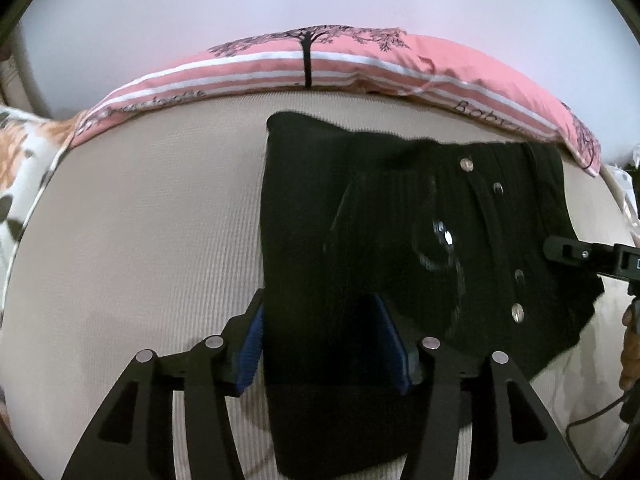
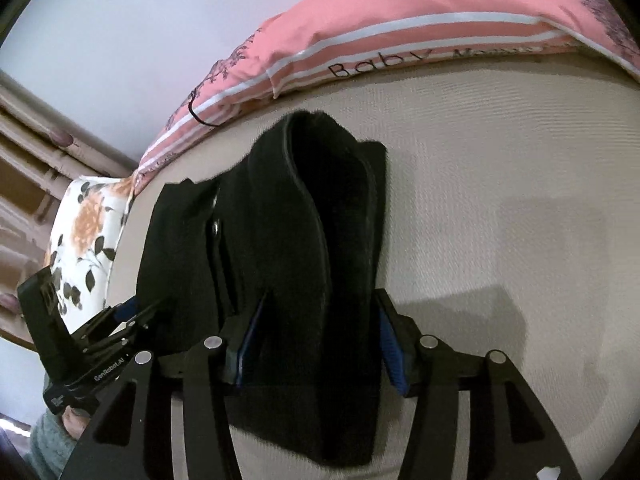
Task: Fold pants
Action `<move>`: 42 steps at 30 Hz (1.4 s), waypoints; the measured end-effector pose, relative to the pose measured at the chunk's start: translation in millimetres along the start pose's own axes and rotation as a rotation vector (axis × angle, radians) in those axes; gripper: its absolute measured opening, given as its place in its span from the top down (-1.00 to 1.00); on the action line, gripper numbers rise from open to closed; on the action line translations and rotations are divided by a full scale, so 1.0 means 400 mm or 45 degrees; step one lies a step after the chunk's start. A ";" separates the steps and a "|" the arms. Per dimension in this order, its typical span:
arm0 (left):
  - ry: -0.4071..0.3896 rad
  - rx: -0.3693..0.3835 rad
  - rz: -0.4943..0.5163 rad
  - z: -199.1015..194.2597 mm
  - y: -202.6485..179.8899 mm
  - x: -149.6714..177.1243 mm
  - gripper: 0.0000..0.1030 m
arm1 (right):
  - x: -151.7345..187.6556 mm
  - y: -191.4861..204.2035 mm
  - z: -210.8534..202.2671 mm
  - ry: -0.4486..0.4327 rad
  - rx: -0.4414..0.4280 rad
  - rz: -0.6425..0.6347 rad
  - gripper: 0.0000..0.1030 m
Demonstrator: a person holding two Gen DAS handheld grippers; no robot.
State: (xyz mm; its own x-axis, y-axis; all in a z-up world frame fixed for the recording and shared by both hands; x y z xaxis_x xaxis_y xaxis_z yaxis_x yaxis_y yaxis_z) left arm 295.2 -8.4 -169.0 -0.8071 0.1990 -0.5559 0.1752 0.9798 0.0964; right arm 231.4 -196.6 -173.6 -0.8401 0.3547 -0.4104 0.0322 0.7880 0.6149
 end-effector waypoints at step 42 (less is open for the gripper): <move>-0.108 -0.259 -0.187 -0.357 0.045 0.329 -0.41 | 0.362 0.244 -0.237 -0.225 0.350 -0.440 -0.42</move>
State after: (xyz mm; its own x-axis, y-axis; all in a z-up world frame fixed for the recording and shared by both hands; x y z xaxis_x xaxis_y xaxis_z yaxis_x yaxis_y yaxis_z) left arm 111.4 38.1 -122.5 -0.7637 0.0606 -0.6428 -0.0642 0.9835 0.1690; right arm 61.7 -116.0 -109.3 -0.7227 0.1099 -0.6824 -0.0709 0.9703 0.2313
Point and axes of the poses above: each gripper's, at about its wrist camera, not at the fingertips, and z roughly the way its jaws point, y to its left, x to its underside, the point moved 10 cm from there along z, roughly the way its jaws point, and after that the axes turned 11 degrees about -x, right-handed, at the moved point
